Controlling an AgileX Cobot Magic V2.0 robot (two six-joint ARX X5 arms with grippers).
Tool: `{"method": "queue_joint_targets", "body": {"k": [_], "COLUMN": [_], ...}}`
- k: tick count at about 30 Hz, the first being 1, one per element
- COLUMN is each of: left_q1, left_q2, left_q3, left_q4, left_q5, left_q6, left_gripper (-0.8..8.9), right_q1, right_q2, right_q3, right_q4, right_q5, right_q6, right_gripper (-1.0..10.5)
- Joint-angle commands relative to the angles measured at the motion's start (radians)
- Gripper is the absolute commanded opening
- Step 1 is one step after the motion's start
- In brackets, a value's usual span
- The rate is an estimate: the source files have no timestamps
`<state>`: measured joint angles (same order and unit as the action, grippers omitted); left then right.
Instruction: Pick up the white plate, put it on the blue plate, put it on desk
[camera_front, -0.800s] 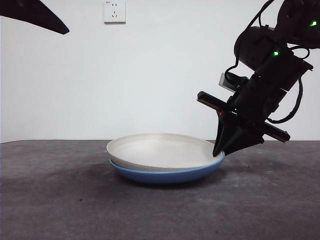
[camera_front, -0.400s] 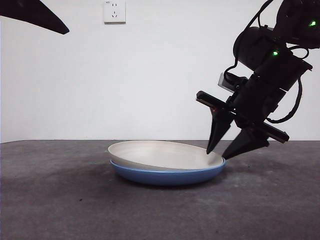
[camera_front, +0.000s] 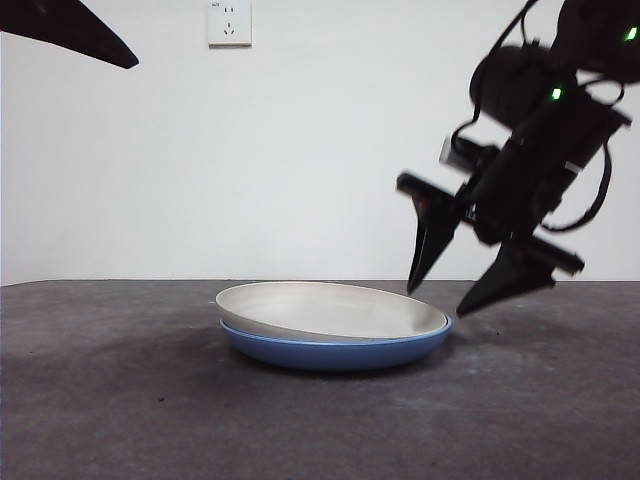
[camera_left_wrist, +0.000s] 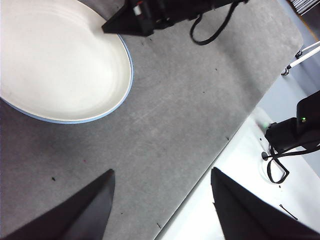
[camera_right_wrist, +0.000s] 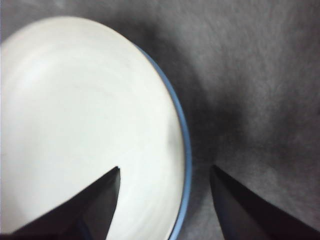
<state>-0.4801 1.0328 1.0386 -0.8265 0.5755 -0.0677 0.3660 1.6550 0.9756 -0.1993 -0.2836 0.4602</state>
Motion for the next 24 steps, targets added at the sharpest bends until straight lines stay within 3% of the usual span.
{"method": "queue_joint_targets", "body": {"k": [1,9,24], "left_q1": [-0.005,-0.005,-0.005], "left_q2": [0.003,0.003,0.003], "left_q3": [0.007,0.007,0.007], "left_q4": [0.01,0.011,0.011], "left_q5": [0.005,0.005,0.005], "left_q6": [0.014,0.015,0.015], "left_gripper": [3.12,3.12,3.12], "right_q1": [0.004,0.005,0.043], "right_q2": [-0.063,-0.297,-0.65], "right_q3": [0.021,0.021,0.021], "right_q4": [-0.018,-0.177,-0.681], "right_q5": [0.019,0.013,-0.165], "right_q6": [-0.059,-0.174,-0.358], "right_gripper": [2.9,2.9,2.9]}}
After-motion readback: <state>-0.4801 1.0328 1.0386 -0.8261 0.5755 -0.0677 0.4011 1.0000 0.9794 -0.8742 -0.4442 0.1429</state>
